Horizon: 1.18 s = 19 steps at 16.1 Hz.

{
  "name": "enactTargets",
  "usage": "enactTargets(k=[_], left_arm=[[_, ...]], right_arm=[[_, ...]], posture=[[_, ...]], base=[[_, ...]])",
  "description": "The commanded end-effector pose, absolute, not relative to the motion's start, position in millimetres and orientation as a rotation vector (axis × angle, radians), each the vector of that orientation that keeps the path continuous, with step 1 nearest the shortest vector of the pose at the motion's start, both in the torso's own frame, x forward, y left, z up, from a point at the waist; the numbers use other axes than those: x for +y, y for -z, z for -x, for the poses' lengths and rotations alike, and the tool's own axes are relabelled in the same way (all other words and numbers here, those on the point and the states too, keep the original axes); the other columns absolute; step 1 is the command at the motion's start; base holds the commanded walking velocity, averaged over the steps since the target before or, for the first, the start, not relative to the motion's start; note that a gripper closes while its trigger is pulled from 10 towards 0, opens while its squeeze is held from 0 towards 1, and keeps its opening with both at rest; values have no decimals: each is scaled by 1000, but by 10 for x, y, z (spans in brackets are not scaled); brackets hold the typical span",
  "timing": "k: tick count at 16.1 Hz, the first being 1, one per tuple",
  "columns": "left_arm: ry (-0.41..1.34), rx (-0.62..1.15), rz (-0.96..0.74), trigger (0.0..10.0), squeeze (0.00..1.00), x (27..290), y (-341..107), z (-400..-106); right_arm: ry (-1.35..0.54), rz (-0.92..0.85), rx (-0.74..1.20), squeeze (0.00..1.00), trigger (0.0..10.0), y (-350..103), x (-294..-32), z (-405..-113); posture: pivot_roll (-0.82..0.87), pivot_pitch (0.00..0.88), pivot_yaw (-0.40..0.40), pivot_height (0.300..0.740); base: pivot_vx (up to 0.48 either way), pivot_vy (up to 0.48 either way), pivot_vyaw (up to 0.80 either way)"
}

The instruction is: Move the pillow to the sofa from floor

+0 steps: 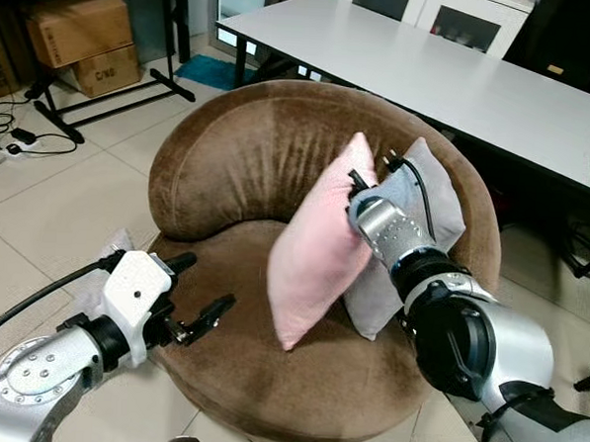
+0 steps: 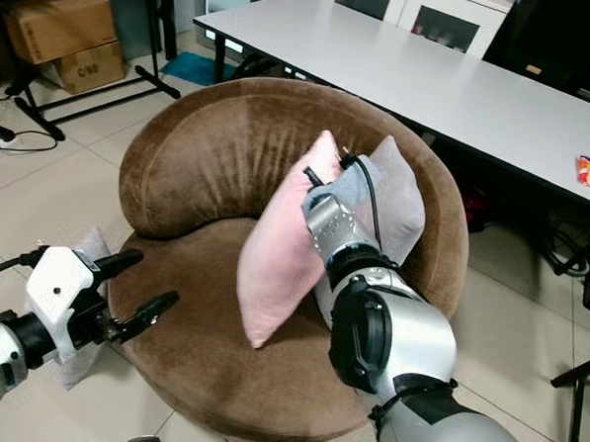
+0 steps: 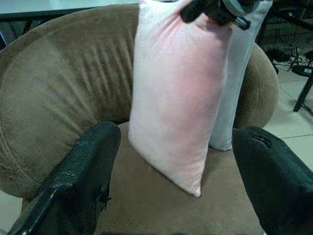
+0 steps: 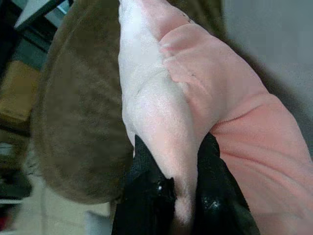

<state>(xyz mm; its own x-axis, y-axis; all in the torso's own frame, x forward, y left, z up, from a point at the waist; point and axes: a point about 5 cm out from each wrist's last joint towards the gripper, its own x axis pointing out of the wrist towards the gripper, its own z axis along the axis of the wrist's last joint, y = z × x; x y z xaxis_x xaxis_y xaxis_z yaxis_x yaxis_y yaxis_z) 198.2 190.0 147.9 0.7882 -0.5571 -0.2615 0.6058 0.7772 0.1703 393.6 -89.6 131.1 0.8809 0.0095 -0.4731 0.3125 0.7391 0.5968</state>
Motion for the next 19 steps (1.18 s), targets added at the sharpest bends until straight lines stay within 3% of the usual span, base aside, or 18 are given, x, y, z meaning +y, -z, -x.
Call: enactTargets(k=[1,3,7,8,9,10,11,14,16,19], left_arm=[[649,205,-245,10000,0,1887,-1485,-1969],[658,208,-235,10000,0,1878,-1494,-1968],[657,208,-235,10000,0,1858,-1464,-2003],[635,199,-259,10000,0,1867,-1459,-2066],[613,188,-278,10000,0,1875,-1461,-2099],[592,175,-296,10000,0,1881,-1465,-2120],[585,168,-286,10000,0,1874,-1462,-2131],[519,126,-295,10000,0,1852,-1463,-2188],[384,104,-308,10000,0,1926,-1455,-2259],[267,126,-353,10000,0,2040,-1374,-2358]], right_arm=[[178,-687,427,1000,10000,-1339,-976,-3957],[140,-691,400,1000,10000,-1336,-991,-3961],[108,-533,358,1000,10000,-1403,-1136,-4001],[163,-496,335,1000,10000,-1489,-1283,-4040],[202,-501,300,925,10000,-1575,-1388,-4072],[219,-501,285,737,10000,-1617,-1449,-4086],[208,-495,257,0,10000,-1668,-1492,-4102],[33,-444,191,0,10000,-1742,-1491,-4123],[-101,-443,152,0,10000,-1738,-1489,-4106],[-174,-378,124,0,10000,-1607,-1625,-4016]], posture=[[148,0,-117,740],[148,0,-119,740],[131,0,-112,740],[128,0,-110,740],[128,0,-110,740],[127,0,-111,740],[125,0,-110,740],[109,0,-108,740],[100,0,-111,740],[73,0,-106,740]], base=[[0,0,0],[0,0,0],[0,0,0],[0,0,0],[0,0,0],[0,0,0],[0,0,0],[0,0,0],[0,0,0],[0,0,0]])
